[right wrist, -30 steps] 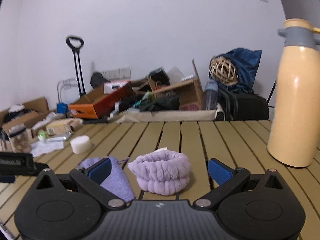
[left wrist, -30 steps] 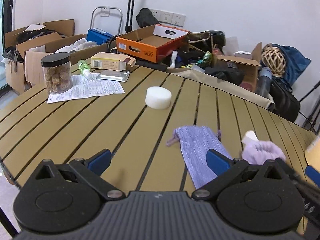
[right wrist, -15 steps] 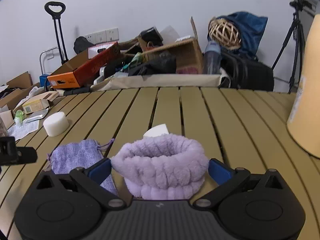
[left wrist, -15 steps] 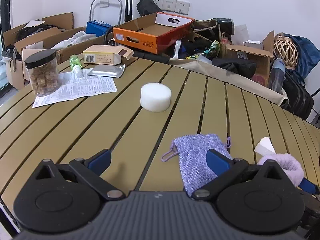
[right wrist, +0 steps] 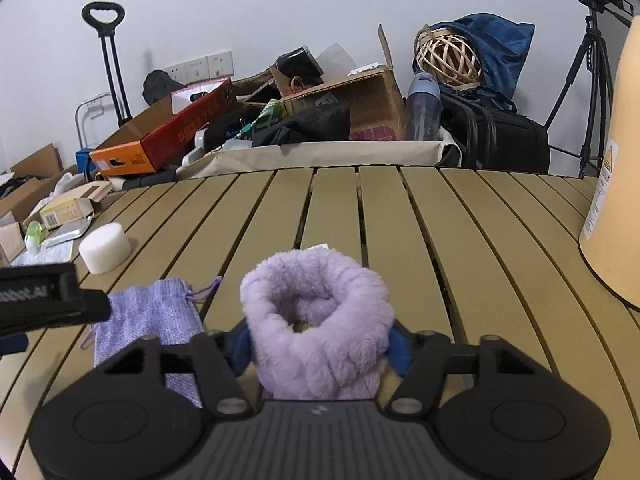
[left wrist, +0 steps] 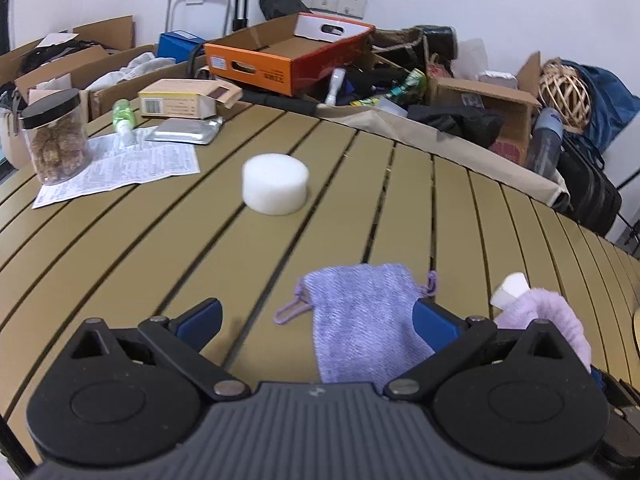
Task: Collect trash
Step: 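Grasp the purple headband with the right tool while the left tool grasps the lavender bag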
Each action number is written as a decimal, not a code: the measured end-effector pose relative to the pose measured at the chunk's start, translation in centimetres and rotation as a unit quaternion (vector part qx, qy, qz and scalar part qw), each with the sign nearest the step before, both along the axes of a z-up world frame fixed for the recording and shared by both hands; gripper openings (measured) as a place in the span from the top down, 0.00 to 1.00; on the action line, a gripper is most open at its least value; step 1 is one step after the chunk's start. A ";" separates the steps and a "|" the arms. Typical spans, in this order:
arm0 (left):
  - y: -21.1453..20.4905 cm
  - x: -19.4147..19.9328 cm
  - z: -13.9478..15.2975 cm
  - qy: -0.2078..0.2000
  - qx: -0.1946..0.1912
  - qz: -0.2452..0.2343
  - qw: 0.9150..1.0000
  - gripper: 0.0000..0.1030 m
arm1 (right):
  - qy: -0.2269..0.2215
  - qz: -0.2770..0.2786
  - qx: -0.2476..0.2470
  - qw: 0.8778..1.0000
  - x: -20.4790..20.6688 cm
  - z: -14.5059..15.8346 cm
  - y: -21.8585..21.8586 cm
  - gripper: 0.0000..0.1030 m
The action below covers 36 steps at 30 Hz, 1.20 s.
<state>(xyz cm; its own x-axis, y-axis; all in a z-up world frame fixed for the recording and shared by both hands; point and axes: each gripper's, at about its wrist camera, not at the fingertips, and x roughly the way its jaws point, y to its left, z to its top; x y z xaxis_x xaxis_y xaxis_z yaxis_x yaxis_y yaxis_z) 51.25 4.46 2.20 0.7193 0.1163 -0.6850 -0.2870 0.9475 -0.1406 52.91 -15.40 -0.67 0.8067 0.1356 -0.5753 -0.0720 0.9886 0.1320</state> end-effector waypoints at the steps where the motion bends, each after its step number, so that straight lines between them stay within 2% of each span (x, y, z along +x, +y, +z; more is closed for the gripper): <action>1: -0.3 0.1 -0.1 0.001 -0.003 -0.007 1.000 0.00 | -0.001 0.003 0.006 1.000 0.0 0.0 -0.2 0.45; 3: -0.8 0.4 -0.4 0.007 -0.007 -0.017 1.000 0.00 | -0.003 0.005 0.019 1.000 -0.3 0.0 -0.7 0.59; 6: -1.7 0.5 -0.6 0.006 -0.008 -0.026 1.000 0.00 | -0.011 0.001 0.034 0.999 -0.6 0.2 -1.5 0.67; 10: -2.7 0.8 -1.0 0.013 -0.018 -0.035 0.999 0.00 | -0.024 -0.018 0.049 0.998 -1.0 0.6 -3.0 0.68; 17: -4.4 1.5 -2.0 0.030 -0.011 -0.031 0.999 0.00 | -0.043 -0.043 0.065 0.996 -1.6 1.2 -5.5 0.68; 31: -6.2 1.7 -3.0 0.041 0.053 -0.016 0.998 0.00 | -0.053 -0.048 0.065 0.995 -1.9 1.4 -6.4 0.68; 36: -6.7 1.4 -2.9 0.033 0.060 -0.027 0.997 0.08 | -0.054 -0.046 0.065 0.995 -2.0 1.4 -6.2 0.68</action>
